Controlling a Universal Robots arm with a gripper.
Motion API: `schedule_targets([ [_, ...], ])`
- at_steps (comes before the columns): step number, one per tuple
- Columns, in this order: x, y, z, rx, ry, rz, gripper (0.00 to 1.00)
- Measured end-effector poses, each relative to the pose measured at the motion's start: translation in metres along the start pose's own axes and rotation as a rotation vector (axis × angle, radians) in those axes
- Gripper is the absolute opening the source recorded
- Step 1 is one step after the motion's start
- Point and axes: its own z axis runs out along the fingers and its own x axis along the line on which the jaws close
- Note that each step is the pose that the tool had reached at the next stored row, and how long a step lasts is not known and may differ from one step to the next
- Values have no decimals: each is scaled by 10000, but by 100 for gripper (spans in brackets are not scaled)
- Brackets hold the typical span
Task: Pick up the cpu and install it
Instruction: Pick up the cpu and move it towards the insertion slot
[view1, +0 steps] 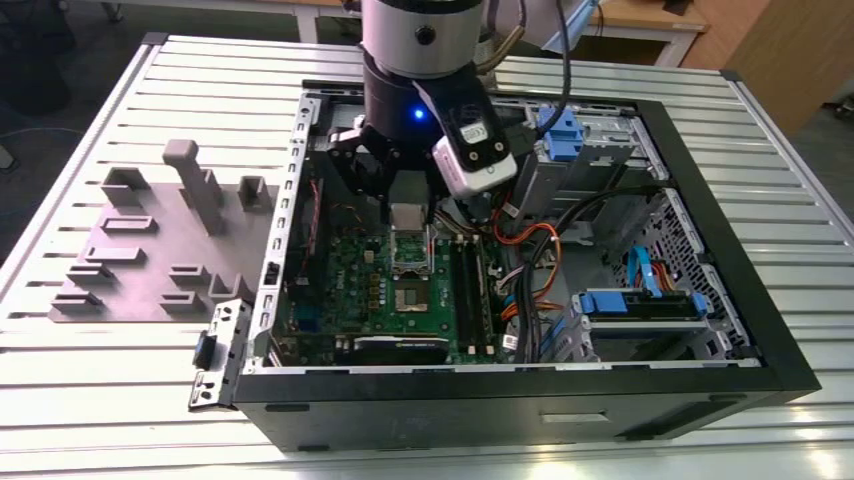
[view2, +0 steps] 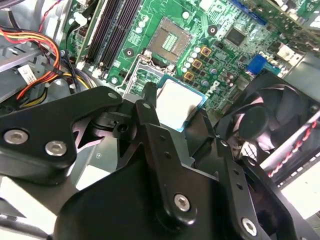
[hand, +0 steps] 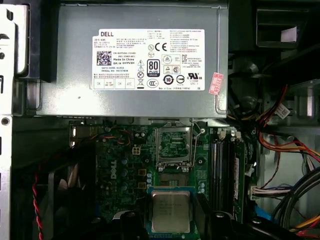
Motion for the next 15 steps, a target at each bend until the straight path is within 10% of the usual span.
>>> schedule_targets([
  [8,-6,-27,108,-294,-1,1,47],
  [15,-6,-68,234,-291,1,1,47],
])
